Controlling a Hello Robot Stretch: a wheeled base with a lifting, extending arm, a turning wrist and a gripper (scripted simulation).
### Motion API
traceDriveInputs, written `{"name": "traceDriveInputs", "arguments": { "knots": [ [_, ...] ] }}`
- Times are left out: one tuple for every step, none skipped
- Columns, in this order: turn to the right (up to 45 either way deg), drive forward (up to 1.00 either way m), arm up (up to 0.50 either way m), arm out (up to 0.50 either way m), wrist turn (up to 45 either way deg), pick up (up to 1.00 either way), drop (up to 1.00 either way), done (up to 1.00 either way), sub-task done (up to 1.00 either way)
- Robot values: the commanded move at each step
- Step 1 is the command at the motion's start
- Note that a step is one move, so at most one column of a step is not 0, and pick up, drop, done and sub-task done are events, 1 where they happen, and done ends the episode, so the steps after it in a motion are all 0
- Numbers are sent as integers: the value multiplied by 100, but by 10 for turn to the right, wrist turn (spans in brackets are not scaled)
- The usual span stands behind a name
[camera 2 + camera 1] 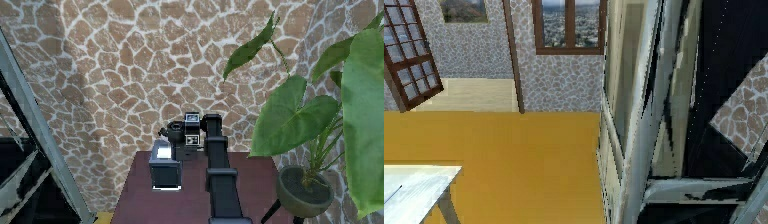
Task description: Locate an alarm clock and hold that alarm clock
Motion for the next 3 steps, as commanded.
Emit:
{"name": "traceDriveInputs", "arguments": {
  "knots": [
    [0,0,-30,0,0,0,0,0,0],
    [0,0,0,0,0,100,0,0,0],
    [0,0,10,0,0,0,0,0,0]
  ]
}}
